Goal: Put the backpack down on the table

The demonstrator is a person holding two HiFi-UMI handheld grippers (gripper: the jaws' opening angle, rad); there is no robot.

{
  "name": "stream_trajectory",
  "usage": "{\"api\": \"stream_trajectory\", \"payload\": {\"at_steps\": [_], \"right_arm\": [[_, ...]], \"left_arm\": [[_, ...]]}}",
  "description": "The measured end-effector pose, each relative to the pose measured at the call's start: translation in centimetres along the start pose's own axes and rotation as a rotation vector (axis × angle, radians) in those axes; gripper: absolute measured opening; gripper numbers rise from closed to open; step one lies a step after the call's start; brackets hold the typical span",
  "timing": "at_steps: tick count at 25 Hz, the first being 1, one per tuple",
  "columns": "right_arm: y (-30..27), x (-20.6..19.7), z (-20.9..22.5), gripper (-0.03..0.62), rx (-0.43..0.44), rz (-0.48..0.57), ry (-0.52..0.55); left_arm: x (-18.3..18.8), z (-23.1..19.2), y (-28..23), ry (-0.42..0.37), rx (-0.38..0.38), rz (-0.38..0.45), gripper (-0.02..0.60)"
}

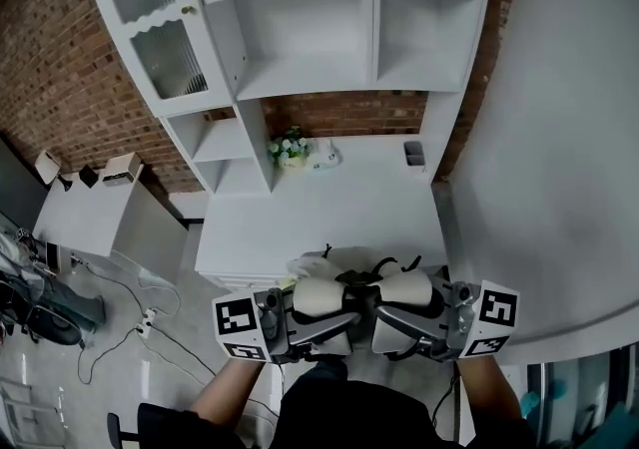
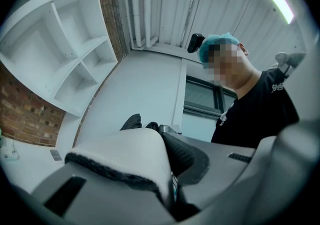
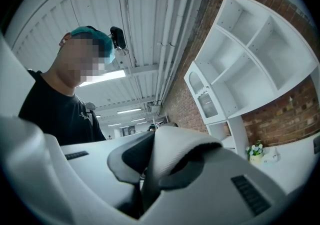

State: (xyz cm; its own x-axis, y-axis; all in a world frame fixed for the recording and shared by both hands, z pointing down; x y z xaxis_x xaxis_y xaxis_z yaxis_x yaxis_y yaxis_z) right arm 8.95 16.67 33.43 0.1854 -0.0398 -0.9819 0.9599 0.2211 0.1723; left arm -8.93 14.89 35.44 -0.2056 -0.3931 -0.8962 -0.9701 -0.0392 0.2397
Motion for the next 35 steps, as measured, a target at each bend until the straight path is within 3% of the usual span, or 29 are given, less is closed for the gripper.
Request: {"api": "stream_trajectory", "payload": {"at_steps": [3, 10, 23, 29, 35], "right_arm": [[-1.4, 0.4, 1.9, 0.048, -0.018, 0.007, 0.007], [-5.9, 0.5, 5.4, 0.048, -0.041, -0.007, 0.018], [-10.6, 0.7, 9.8, 0.048, -0.076, 0.007, -0.02], [-10.5, 0.6, 14.4, 0.048, -0.028, -0.011, -0.006], [-11.5, 1.0, 15.3, 0.048, 0.01, -0.035, 0.008]], "left_arm": [[1.6, -1.8, 0.8, -0.008, -0.01, -0.014, 0.044], [5.0, -6.3, 3.7, 0.055, 0.006, -0.017, 0.044], [8.3, -10.7, 7.3, 0.016, -0.036, -0.02, 0.044], [9.0, -15.2, 6.5, -0.002, -0.023, 0.005, 0.044], [9.6, -15.6, 7.2, -0.002, 0.004, 0.025, 0.044]]}}
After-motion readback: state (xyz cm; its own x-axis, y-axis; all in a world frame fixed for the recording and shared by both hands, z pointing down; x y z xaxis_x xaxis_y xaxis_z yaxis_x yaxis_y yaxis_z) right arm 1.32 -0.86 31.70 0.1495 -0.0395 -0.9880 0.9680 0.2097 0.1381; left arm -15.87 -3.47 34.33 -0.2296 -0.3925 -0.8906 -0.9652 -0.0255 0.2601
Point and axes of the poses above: the fingertips, and each gripper's own axes: y backward along the fingers, z to its right, x out of its top, the point moved 8 cm from there along y, backward along the fingers, and after that the axes turned 9 degrees about y, right-handed, at the moved point
